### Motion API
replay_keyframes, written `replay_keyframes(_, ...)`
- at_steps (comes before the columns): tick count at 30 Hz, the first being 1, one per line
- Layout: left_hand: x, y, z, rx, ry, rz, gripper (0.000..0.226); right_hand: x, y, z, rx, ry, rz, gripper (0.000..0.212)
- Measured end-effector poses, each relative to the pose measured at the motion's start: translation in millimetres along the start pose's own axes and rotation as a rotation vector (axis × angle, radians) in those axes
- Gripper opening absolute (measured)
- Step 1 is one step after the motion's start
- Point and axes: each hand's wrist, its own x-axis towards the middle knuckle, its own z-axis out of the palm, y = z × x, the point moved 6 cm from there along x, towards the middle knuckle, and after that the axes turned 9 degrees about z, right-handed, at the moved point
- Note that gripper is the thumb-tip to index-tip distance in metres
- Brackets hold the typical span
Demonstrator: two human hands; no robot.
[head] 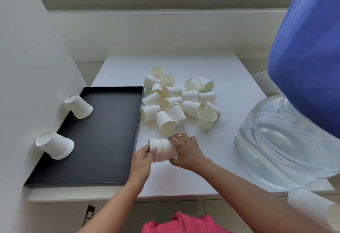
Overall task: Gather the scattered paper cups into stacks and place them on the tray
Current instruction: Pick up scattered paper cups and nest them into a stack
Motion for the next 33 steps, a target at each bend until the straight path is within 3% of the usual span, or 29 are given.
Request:
replay_keyframes(12,-2,0,7,0.042,-0.070,-0.010,0.026,-3,-10,-5,0.029,0.042,-0.041,0.061)
replay_keyframes(19,-4,0,10,0.035,-0.100,-0.034,0.020,-5,-12,-4,0.023,0.024,-0.061,0.060)
replay_keyframes(33,4,-6,0,0.065,0.052,-0.033,0.027,9,37,-9,0.014,0.030,0.027,0.083)
